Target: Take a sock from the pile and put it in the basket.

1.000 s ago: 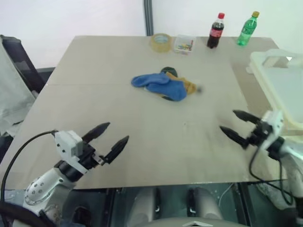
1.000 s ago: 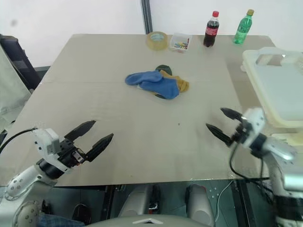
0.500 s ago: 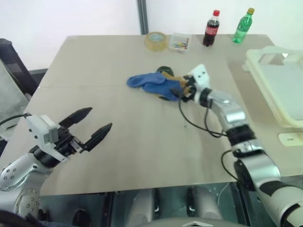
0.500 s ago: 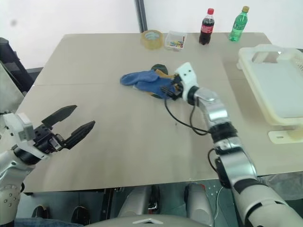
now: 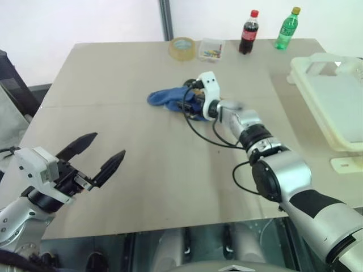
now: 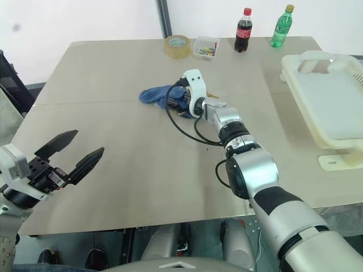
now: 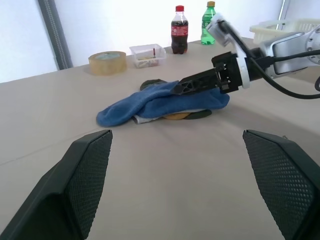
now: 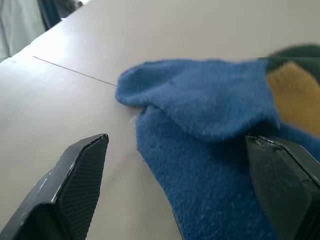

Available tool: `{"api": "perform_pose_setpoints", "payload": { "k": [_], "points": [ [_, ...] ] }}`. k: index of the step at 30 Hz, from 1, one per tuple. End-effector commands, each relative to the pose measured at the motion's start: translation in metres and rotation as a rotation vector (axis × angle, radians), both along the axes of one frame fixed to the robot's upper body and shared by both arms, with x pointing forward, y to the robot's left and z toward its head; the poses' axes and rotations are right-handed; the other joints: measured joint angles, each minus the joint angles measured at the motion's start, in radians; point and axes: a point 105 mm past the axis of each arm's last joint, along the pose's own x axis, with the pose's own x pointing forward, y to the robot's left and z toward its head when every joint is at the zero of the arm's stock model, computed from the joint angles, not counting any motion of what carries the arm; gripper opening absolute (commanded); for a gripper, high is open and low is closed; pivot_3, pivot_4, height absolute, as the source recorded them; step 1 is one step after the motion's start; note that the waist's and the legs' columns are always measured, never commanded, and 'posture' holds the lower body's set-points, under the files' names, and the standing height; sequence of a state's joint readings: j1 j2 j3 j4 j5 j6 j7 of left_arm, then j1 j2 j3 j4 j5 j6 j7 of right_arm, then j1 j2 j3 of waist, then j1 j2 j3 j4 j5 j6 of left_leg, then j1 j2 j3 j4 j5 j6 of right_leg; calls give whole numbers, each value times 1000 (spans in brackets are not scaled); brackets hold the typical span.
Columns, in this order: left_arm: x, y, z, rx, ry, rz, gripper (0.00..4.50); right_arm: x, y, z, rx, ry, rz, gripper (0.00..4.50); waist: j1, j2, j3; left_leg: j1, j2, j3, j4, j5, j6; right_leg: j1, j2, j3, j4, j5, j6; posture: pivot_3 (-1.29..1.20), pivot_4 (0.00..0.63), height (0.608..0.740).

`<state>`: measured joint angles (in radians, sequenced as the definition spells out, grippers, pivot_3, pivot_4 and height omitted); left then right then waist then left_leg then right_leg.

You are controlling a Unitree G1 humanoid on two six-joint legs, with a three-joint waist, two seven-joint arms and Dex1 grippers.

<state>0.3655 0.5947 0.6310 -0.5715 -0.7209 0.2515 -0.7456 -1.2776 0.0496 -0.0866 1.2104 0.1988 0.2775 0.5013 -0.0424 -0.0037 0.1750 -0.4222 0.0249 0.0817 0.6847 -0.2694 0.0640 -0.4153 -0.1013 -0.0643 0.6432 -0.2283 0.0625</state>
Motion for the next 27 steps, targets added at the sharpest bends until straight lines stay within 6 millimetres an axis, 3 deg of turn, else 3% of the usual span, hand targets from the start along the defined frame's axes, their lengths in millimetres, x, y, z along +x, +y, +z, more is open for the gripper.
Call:
{"api": "perform_pose_setpoints", "payload": {
  "k": [1, 7, 12, 17, 21, 27],
  "points": [
    [-7, 0, 13, 30, -58, 18, 4500, 2, 7, 17, 65, 10, -21, 4455, -1, 0, 0, 0, 0, 0, 0, 0, 0, 0, 0, 0, 0, 0, 0, 0, 150, 735],
    [-8, 1, 12, 30, -54, 27, 4500, 3, 14, 28, 158, 35, -54, 4455, -2, 0, 0, 0, 0, 0, 0, 0, 0, 0, 0, 0, 0, 0, 0, 0, 150, 735],
    [-6, 1, 13, 36, -56, 23, 4500, 3, 18, 24, 219, 108, -96, 2027, -1, 0, 0, 0, 0, 0, -1, 0, 0, 0, 0, 0, 0, 0, 0, 0, 150, 735],
    [-7, 2, 14, 45, -56, 29, 4500, 5, 16, 14, 214, 148, -163, 107, -3, 0, 0, 0, 0, 0, -1, 0, 0, -1, 0, 0, 0, 0, 0, 0, 150, 735],
    [-8, 2, 14, 46, -58, 32, 4500, 6, 13, 9, 201, 150, -189, 107, -2, 0, 0, 0, 0, 0, -1, 0, 0, -1, 0, 0, 0, 0, -1, 0, 150, 735],
    [-9, 3, 13, 47, -59, 34, 4500, 5, 15, 22, 178, 83, -105, 107, -3, 0, 0, 0, 0, 0, -1, 0, 0, -1, 0, 0, 0, 0, -1, 0, 150, 735]
  ]
}}
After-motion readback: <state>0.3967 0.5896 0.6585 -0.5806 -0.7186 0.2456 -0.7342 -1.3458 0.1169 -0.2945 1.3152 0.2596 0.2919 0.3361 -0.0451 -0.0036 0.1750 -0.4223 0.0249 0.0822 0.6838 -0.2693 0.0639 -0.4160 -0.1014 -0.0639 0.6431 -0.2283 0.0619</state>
